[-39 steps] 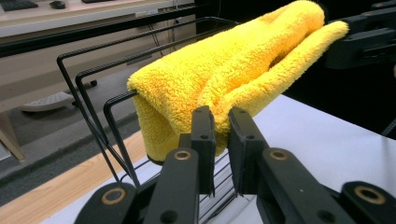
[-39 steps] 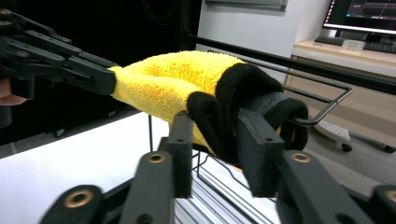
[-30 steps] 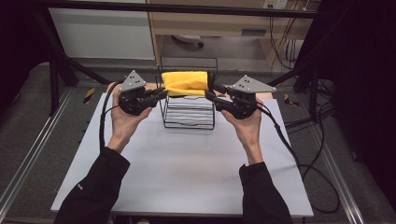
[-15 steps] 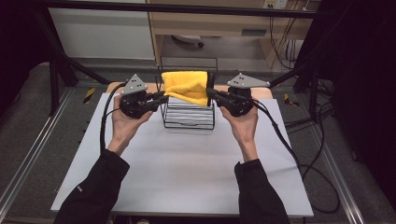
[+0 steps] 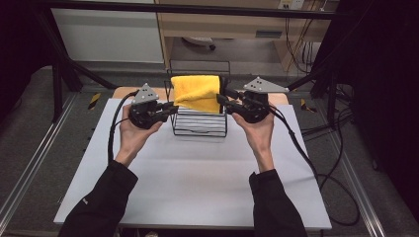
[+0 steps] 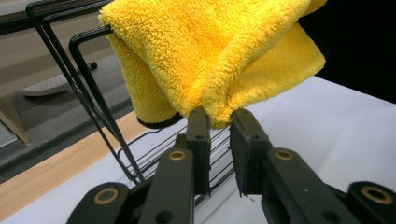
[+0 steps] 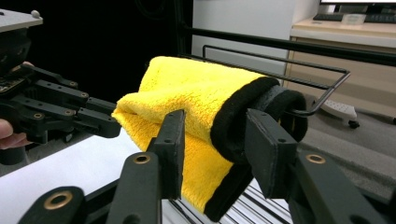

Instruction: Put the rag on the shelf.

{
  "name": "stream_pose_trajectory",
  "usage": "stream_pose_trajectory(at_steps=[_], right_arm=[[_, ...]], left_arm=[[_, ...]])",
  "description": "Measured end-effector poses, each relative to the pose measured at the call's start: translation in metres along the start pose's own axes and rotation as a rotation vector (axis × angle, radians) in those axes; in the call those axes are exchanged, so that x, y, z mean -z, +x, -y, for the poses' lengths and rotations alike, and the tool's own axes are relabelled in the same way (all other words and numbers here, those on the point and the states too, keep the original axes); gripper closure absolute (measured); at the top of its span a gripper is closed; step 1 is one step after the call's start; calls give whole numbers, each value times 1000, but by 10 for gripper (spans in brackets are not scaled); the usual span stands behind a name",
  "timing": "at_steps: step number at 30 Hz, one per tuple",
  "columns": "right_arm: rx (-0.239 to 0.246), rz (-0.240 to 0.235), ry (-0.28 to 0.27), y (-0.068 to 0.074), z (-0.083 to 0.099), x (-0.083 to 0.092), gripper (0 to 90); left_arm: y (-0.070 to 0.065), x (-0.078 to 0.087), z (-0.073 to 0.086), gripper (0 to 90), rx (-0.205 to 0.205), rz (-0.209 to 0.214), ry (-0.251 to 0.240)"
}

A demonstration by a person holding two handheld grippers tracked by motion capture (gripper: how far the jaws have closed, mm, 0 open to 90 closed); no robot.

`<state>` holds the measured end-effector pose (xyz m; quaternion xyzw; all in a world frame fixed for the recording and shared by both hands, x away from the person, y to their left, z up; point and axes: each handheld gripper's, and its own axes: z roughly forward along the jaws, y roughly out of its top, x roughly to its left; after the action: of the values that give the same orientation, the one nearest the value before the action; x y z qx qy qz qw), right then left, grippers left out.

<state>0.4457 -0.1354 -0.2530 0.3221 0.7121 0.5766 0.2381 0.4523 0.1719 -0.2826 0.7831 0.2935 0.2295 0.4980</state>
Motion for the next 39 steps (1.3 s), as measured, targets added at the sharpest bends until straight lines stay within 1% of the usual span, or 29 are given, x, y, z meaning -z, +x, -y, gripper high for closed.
stream_pose_trajectory(at_steps=[1, 3, 4, 5, 6, 9, 14, 18, 21, 23, 26, 29, 31, 32, 34, 35, 36, 38, 39], right_arm=[[1, -3, 8, 0, 0, -2, 625], [11, -5, 28, 2, -1, -7, 730], [9, -6, 41, 3, -1, -8, 797], [11, -5, 51, 3, 0, -9, 842], [13, -1, 62, 4, 1, -9, 866], [9, 4, 84, 3, 5, -6, 885], [3, -8, 91, 1, 17, 0, 883], [-22, 3, 104, -6, 30, -3, 885], [-25, 19, 100, -9, 35, -9, 884], [-2, 40, 90, -11, 36, -14, 880], [15, 62, 98, -15, 37, -22, 872], [11, 58, 93, -16, 37, -25, 842], [5, 55, 95, -17, 37, -25, 801], [10, 52, 100, -17, 37, -24, 776], [6, 38, 94, -16, 37, -20, 734], [-1, 29, 92, -16, 38, -18, 713], [-4, 22, 85, -15, 38, -15, 679], [-11, 14, 85, -14, 38, -9, 613], [-11, 10, 84, -14, 39, -6, 565]], left_arm=[[0, -1, 0, 781, 1, 0, 3], [1, -3, 1, 783, -2, -4, 13], [1, -3, 2, 785, -3, -5, 15], [1, -3, 3, 786, -5, -4, 18], [1, -4, 4, 788, -4, -6, 18], [2, -5, 6, 789, 0, -5, 20], [2, -8, 9, 788, 8, -10, 30], [2, -11, 13, 776, 18, -14, 36], [4, -14, 15, 753, 25, -17, 38], [5, -15, 16, 723, 40, -16, 40], [6, -17, 17, 635, 59, -28, 41], [7, -17, 18, 562, 75, -31, 39], [8, -16, 18, 494, 98, -21, 37], [8, -15, 19, 463, 109, -19, 32], [9, -13, 19, 408, 122, -19, 36], [9, -12, 20, 387, 123, -20, 44], [9, -11, 20, 366, 126, -23, 47], [10, -10, 22, 316, 127, -26, 67], [10, -9, 23, 289, 131, -27, 70]])
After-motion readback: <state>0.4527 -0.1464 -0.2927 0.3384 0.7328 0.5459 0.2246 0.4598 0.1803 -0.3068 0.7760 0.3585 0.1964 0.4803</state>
